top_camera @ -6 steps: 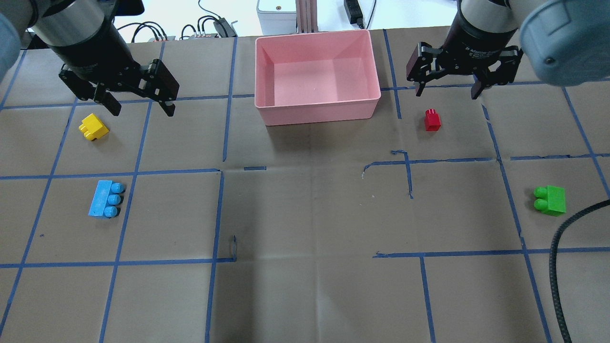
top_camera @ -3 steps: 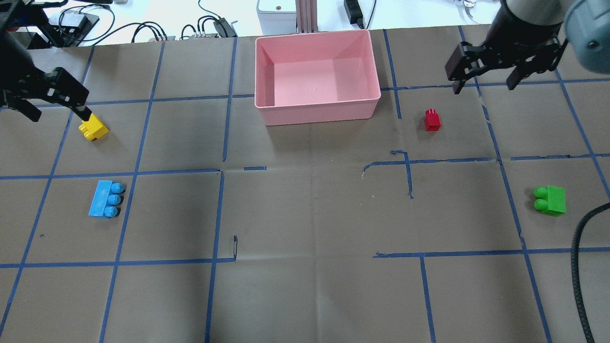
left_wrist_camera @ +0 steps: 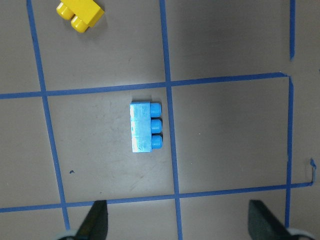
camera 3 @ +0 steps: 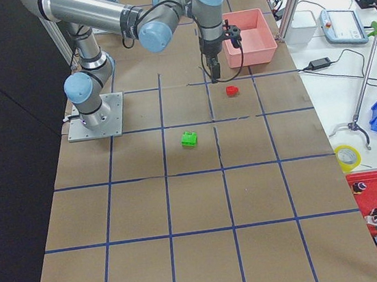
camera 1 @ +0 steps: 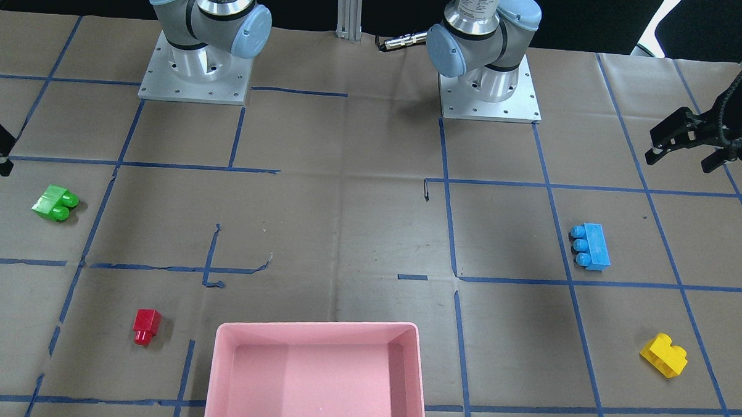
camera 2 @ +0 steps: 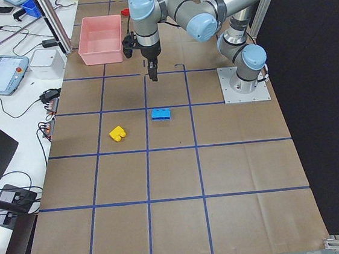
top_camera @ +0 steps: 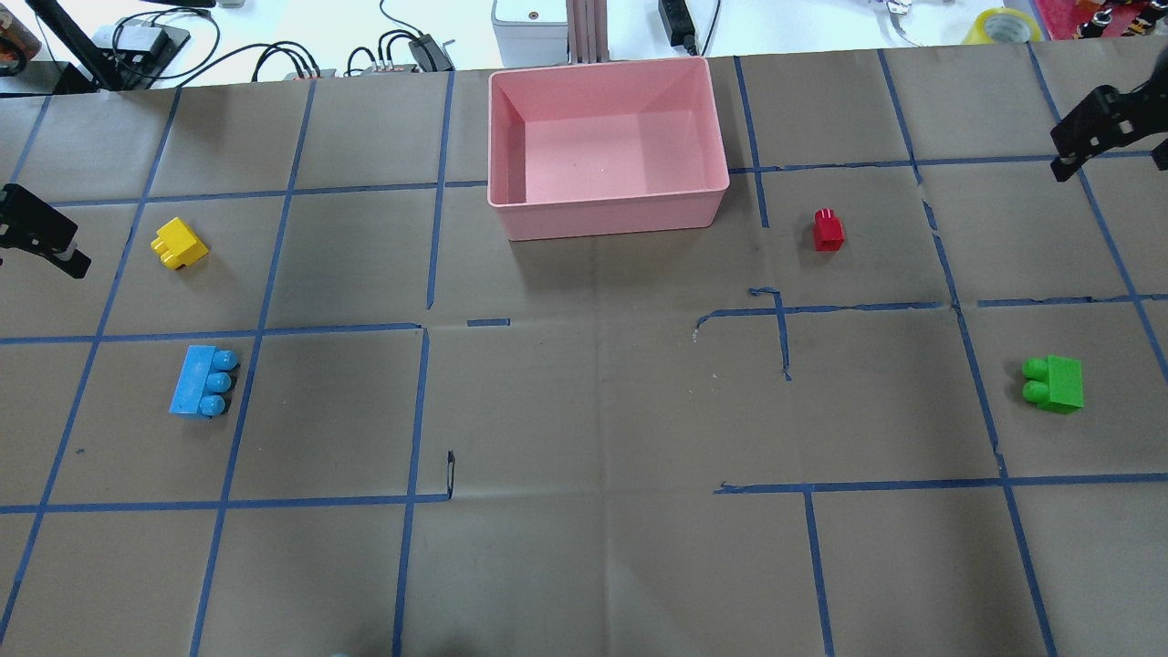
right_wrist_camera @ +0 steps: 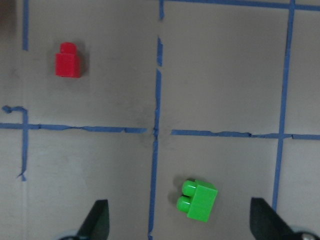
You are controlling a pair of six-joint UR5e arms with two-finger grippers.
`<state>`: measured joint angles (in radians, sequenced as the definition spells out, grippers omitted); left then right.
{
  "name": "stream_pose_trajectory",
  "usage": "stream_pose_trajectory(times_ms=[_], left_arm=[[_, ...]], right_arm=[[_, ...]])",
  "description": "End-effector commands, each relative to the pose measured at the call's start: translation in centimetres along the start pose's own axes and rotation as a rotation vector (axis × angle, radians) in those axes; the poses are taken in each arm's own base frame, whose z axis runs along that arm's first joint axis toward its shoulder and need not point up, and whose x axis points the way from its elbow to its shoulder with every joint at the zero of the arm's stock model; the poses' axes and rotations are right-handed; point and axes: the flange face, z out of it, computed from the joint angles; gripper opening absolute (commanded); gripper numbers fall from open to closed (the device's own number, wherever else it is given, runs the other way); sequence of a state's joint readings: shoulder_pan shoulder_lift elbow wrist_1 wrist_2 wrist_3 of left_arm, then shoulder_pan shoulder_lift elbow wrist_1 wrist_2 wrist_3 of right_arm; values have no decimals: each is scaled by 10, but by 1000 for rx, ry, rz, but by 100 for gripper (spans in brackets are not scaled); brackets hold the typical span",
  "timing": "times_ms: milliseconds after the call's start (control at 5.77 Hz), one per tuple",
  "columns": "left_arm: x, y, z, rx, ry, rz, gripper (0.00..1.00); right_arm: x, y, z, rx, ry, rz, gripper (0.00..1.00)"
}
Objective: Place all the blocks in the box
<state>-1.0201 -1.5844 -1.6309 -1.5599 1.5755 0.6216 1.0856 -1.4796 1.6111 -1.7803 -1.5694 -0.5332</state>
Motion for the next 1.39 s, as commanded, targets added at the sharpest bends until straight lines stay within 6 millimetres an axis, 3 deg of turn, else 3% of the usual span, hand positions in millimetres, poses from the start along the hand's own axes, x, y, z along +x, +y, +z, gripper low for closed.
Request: stream_pose_trajectory(times_ms=[0,173,346,520,866,1039,1213], left_arm=[[-6,-3,54,40,-27,3,99],[-3,-7,78,50,-35,-16,99],[-3,-12,108,32,-7,-47,98],[-8,-20,132,45,-21,-49,98],[-5,-18,189,33,-6,-71,98],[-2,-13,222,49,-18,-71,98],[-3,-15,242,64,-28,-69,98]], right_arm=[[45,7,65,54,-16,22,100],[33,25,109,29,-39,19,100],[20,48,138,60,-6,22,100],[22,72,167,24,-18,58,100],[49,96,190,-12,-36,123,100],[50,98,212,-8,-32,126,100],[52,95,224,37,5,125,100]])
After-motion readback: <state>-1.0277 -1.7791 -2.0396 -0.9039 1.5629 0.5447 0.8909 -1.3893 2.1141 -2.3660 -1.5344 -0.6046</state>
